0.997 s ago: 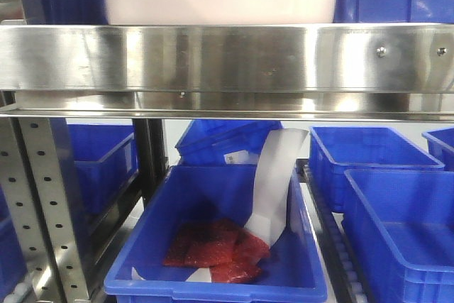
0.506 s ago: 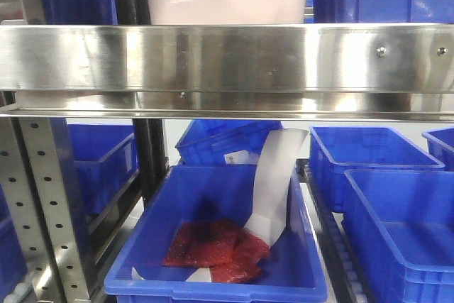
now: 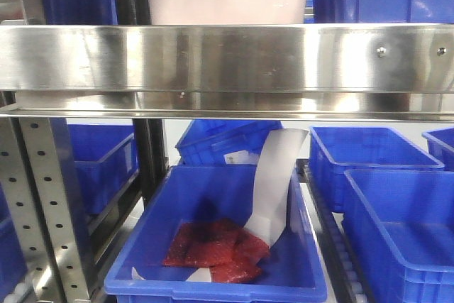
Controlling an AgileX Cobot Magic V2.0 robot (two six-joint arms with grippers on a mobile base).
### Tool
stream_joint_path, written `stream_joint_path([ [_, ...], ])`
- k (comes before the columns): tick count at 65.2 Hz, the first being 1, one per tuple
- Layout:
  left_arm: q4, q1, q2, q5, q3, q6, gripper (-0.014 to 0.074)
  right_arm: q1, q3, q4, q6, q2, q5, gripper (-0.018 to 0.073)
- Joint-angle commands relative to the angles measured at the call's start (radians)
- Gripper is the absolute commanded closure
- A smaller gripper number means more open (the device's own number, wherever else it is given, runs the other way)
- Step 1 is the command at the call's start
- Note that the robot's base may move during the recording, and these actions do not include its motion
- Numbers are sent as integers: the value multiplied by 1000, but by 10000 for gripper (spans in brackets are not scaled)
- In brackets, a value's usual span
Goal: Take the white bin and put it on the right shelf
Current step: 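Open both grippers and release the bin on the shelf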
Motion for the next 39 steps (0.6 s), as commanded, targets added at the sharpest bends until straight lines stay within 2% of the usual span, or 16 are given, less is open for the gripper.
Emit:
stream_joint_path([
  [1, -22, 7, -69, -72, -37, -46, 714, -5, -39, 39, -10, -65, -52, 503],
  [7, 98, 1, -114, -133, -37, -91, 715, -5, -39, -38, -10, -98, -94, 503],
  [13, 267, -16, -166, -200, -37, -157, 715, -5, -37, -171, -10, -144, -119, 503],
  [15, 300, -18, -180, -206, -32, -160, 715, -5, -34, -216, -10, -158, -119, 503],
  [19, 329, -18, -204, -205, -8, -160, 714, -5, -16, -275, -10, -190, -116, 503],
  [25, 331, -18, -241, -242, 87, -160, 714, -3, 48, -281, -10, -234, -115, 503],
  [32, 318, -44, -321, -414, 281, -160, 714, -3, 191, -281, -24, -308, -169, 505],
  [39, 318, -63, -430, -537, 468, -160, 715, -3, 350, -281, -131, -397, -261, 505],
])
